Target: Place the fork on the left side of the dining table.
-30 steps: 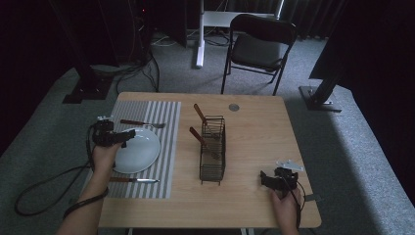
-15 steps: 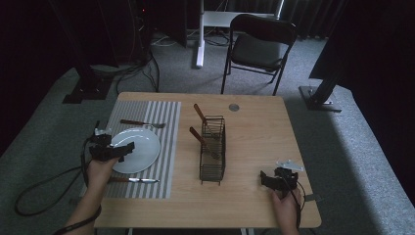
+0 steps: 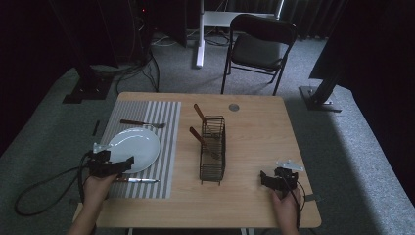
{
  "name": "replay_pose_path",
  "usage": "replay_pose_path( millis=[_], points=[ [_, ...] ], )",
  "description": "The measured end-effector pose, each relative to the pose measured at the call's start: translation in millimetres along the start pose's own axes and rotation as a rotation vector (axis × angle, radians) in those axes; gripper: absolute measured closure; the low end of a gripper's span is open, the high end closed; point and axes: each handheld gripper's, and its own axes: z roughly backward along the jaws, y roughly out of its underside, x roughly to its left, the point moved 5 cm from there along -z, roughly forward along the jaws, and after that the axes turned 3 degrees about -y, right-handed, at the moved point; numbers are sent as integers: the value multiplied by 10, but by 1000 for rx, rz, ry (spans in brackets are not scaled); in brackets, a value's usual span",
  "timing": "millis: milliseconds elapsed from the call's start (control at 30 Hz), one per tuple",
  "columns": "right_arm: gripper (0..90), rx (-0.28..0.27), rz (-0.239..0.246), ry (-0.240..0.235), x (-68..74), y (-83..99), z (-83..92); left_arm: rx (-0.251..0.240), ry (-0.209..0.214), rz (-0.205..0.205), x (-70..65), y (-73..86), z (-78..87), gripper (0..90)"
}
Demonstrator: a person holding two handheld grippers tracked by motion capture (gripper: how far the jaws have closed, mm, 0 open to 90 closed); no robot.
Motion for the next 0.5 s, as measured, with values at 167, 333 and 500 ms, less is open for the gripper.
replay_pose_path(
  millis=[167,333,500],
  points=[
    [125,0,-1,0,1,0,0,-3,0,2,7,105,16,0],
    [125,0,-1,0,1,0,0,-5,-8,0,18,193,41,0],
    [125,1,-2,0,2,0,1,-3,-16,7,49,346,87,0]
  ],
)
